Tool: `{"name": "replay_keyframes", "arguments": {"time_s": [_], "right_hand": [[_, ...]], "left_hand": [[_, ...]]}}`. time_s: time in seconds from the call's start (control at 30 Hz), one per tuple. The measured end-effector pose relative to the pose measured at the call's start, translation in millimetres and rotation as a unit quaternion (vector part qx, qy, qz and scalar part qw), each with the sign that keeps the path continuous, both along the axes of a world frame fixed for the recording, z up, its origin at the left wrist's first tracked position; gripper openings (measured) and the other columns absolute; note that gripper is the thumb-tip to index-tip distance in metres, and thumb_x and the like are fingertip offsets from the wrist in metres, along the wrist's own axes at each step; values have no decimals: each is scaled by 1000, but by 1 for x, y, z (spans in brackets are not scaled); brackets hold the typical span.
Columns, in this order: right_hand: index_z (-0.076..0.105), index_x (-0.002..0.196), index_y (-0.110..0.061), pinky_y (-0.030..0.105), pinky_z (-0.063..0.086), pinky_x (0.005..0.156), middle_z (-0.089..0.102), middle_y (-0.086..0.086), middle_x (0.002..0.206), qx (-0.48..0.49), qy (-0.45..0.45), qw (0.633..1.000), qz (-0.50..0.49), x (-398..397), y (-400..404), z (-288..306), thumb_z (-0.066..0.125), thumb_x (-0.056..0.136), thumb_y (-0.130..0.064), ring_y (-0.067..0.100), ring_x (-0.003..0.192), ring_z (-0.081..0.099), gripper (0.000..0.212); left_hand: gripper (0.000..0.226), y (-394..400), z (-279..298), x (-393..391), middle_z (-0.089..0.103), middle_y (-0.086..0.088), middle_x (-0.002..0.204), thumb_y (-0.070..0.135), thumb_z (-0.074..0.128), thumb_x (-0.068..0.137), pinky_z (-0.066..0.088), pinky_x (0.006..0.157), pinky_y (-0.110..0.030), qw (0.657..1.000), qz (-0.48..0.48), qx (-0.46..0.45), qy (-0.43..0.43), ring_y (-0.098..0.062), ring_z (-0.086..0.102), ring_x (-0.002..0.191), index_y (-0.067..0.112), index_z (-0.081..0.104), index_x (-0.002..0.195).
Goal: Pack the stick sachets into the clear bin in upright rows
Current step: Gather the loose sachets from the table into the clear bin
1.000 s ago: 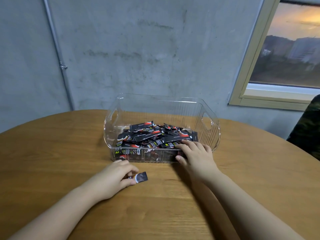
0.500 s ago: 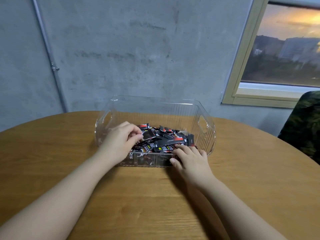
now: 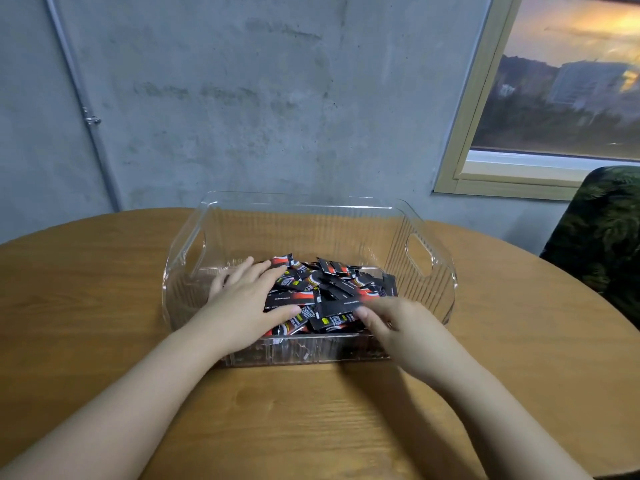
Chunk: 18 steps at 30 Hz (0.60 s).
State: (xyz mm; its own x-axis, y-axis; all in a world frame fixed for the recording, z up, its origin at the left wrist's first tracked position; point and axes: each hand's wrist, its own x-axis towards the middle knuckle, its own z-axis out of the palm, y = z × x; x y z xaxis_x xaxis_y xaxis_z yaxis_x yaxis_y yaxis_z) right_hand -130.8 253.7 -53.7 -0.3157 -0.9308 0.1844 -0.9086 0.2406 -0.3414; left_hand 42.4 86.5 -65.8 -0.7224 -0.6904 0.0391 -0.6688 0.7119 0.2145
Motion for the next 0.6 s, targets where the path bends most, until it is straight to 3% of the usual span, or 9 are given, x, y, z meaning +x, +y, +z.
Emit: {"name": "replay_keyframes", "arguments": {"time_s": [0.1,0.2,0.27,0.37,0.47,0.6], "right_hand": [[66,102,-23,26,44,73,64,-7,93,-57,-22,997,-36,-5,-9,7,48,96,-37,11,87,56,24],[57,125,-22,34,38,100,54,0,127,-3,-35,997,-66,-16,-27,2,48,96,-41,20,118,45,36],[45,137,-22,39,31,107,44,5,139,64,-49,993,-86,-20,-36,-2,44,96,-45,26,128,36,47],[33,145,-23,41,30,111,37,8,146,119,-100,984,-91,-19,-37,-10,39,96,-51,30,133,34,56],[28,147,-26,40,29,112,36,8,148,141,-119,979,-85,-12,-26,-18,34,96,-55,28,135,34,59],[28,146,-27,36,27,111,36,4,147,126,-124,981,-84,-3,-9,-17,33,96,-55,24,136,33,58]], "left_hand": [[80,14,0,6,6,14,159,73,38,83,0,118,-42,1000,2,23,13,-10,-5,147,40,10,150],[95,22,0,13,8,15,159,84,41,69,4,117,-43,998,11,58,17,-10,-4,147,42,11,149],[105,27,0,17,7,16,159,89,34,57,5,117,-43,998,12,65,17,-9,-5,146,43,11,149],[113,35,3,24,4,17,159,95,33,49,3,118,-44,997,10,76,10,-8,-8,146,45,9,148],[139,39,1,35,1,20,158,105,7,20,0,118,-42,996,-2,86,5,-5,-11,145,47,9,147],[133,45,1,43,-5,23,156,104,6,25,-3,118,-39,994,-32,109,7,0,-16,142,49,7,146]]}}
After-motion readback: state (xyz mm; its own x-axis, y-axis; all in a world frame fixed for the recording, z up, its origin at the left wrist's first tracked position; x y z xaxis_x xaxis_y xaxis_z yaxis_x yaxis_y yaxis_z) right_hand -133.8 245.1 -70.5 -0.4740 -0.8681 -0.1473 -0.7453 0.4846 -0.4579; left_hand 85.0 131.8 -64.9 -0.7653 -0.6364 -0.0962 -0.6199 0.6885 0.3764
